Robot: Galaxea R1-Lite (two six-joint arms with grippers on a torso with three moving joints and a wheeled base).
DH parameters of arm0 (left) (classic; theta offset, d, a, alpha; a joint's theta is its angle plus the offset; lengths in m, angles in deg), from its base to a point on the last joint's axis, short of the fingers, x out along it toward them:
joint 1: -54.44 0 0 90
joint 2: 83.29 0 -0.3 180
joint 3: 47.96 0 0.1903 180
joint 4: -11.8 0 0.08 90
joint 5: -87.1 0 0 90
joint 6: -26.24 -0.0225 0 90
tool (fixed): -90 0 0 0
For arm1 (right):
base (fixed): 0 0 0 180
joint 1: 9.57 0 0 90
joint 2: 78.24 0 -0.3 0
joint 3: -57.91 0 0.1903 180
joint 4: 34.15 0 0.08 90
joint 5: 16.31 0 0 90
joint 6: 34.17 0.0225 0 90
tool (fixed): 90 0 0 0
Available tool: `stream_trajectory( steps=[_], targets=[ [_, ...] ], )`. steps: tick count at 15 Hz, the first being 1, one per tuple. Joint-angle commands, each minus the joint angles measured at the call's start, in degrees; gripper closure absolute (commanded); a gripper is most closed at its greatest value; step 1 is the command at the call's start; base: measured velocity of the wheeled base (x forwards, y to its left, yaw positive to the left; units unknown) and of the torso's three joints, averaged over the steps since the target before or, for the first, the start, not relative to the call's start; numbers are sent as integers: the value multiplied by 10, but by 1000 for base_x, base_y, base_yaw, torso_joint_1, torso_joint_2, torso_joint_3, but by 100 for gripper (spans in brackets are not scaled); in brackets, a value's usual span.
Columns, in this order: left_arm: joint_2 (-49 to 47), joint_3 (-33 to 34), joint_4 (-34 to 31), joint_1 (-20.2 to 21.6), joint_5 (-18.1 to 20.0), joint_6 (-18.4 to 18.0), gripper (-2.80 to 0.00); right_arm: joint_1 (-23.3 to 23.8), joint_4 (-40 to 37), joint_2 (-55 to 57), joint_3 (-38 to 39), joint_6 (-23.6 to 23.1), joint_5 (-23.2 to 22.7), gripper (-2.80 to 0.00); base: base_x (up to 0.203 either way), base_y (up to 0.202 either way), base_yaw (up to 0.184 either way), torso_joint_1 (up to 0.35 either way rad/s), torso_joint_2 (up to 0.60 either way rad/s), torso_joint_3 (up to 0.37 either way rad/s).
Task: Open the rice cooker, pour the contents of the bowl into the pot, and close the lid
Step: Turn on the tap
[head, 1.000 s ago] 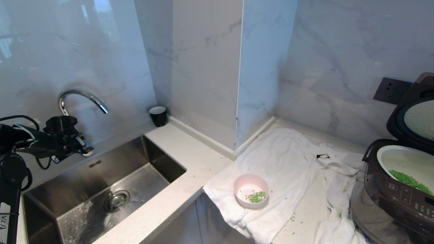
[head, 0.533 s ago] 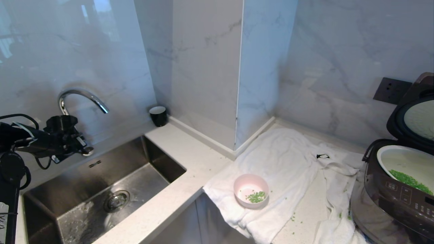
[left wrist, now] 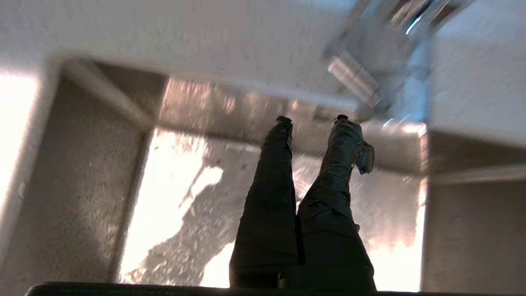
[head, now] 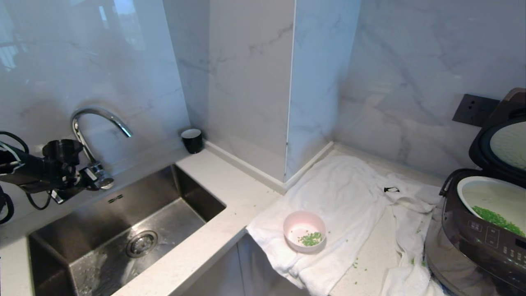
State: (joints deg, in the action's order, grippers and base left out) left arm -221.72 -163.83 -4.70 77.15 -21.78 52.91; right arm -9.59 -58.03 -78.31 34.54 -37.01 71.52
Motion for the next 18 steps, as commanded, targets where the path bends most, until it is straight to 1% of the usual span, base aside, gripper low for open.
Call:
stream_trajectory(
  steps=[1,2,4,7,12,14,18],
  targets=[
    [12,-24,1,4,-2,0,0,0,0,1,0,-1,0,0,0,0,0,0,0,0],
    [9,-40,0,5,-1,-2,0,0,0,1,0,-1,0,0,0,0,0,0,0,0],
    [15,-40,0,8,20,-2,0,0,0,1,0,-1,0,0,0,0,0,0,0,0],
    [11,-49,-1,13,25,-6,0,0,0,1,0,-1,0,0,0,0,0,0,0,0],
    [-42,-155,-4,29,27,-22,0,0,0,1,0,-1,0,0,0,0,0,0,0,0],
    [-77,-188,-4,32,25,-38,0,0,0,1,0,-1,0,0,0,0,0,0,0,0],
    [-103,-193,1,27,25,-45,0,0,0,1,0,-1,0,0,0,0,0,0,0,0]
  ],
)
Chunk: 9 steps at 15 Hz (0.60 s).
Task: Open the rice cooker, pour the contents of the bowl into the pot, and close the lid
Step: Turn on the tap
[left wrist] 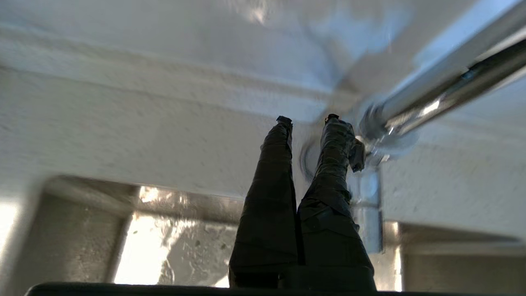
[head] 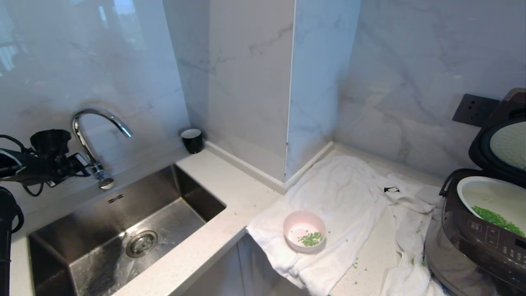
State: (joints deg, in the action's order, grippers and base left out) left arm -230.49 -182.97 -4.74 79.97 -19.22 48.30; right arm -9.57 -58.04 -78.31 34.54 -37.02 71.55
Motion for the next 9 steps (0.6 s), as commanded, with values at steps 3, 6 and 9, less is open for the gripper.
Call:
stream_trajectory(
  steps=[3,6,9],
  targets=[
    [-17,-3,1,-8,1,1,0,0,0,1,0,-1,-1,0,0,0,0,0,0,0],
    [-17,-3,1,-9,0,2,0,0,0,1,0,-1,-1,0,0,0,0,0,0,0],
    [-15,-1,1,-9,1,4,0,0,0,1,0,-1,-1,0,0,0,0,0,0,0]
  ],
)
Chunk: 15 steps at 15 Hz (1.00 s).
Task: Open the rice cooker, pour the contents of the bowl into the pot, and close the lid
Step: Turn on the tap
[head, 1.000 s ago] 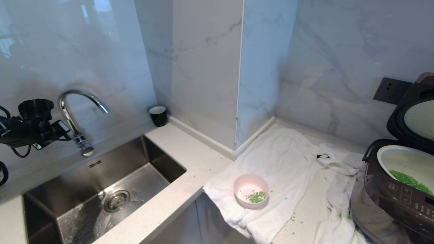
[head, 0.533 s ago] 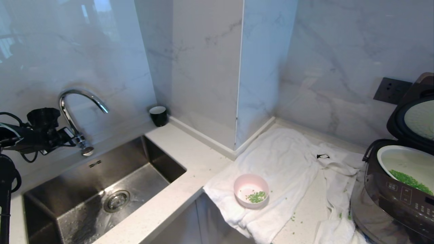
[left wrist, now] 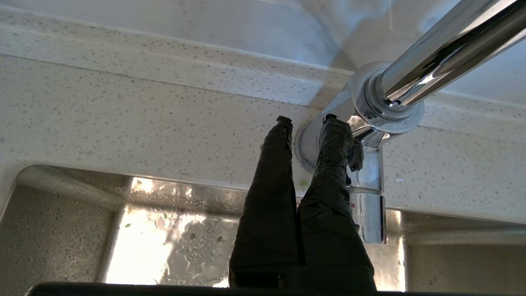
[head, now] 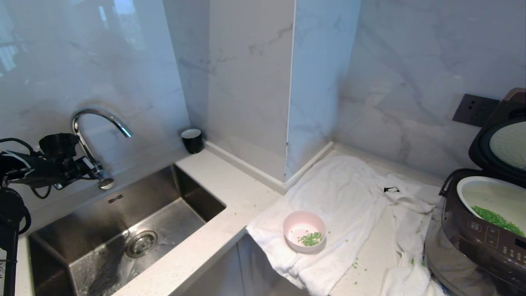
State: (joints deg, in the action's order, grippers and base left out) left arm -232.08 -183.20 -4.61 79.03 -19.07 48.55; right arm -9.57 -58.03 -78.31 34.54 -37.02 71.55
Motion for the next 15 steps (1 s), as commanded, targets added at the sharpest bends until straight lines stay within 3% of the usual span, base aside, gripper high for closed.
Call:
stream_trajectory(
  steps=[1,15],
  targets=[
    [2,3,-1,0,0,3,0,0,0,1,0,-1,-1,0,0,0,0,0,0,0],
    [22,35,-4,-12,-1,5,0,0,0,1,0,-1,-1,0,0,0,0,0,0,0]
  ],
)
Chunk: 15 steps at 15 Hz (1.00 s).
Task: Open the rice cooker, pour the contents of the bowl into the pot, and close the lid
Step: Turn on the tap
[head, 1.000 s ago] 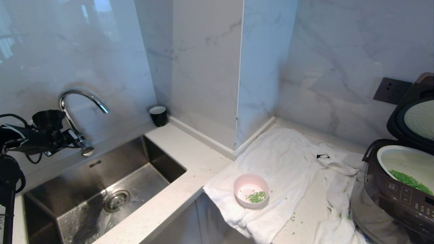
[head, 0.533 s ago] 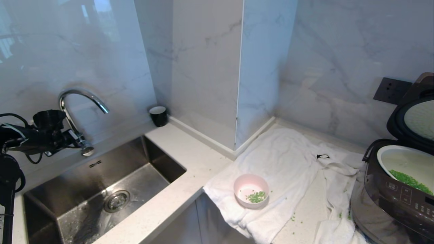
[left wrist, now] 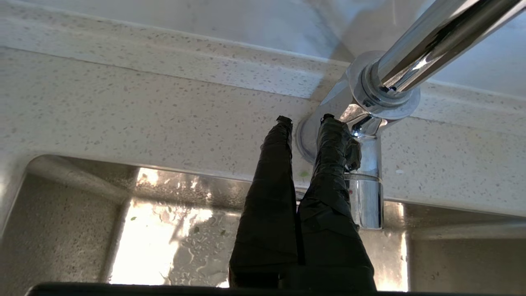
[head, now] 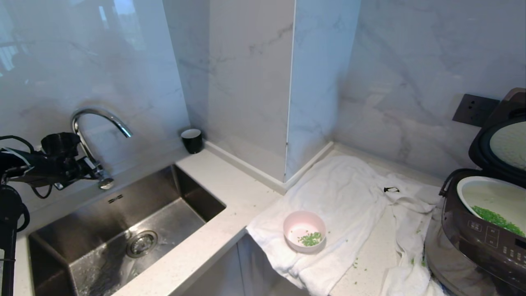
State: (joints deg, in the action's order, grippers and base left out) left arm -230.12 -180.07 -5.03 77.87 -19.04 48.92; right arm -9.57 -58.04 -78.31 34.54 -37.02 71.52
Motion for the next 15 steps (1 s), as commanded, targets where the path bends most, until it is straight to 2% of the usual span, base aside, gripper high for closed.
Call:
stream_trajectory(
  steps=[1,15],
  targets=[
    [4,5,1,-1,-1,2,0,0,0,1,0,-1,0,0,0,0,0,0,0,0],
    [3,7,3,-2,-5,1,0,0,0,1,0,-1,0,0,0,0,0,0,0,0]
  ],
)
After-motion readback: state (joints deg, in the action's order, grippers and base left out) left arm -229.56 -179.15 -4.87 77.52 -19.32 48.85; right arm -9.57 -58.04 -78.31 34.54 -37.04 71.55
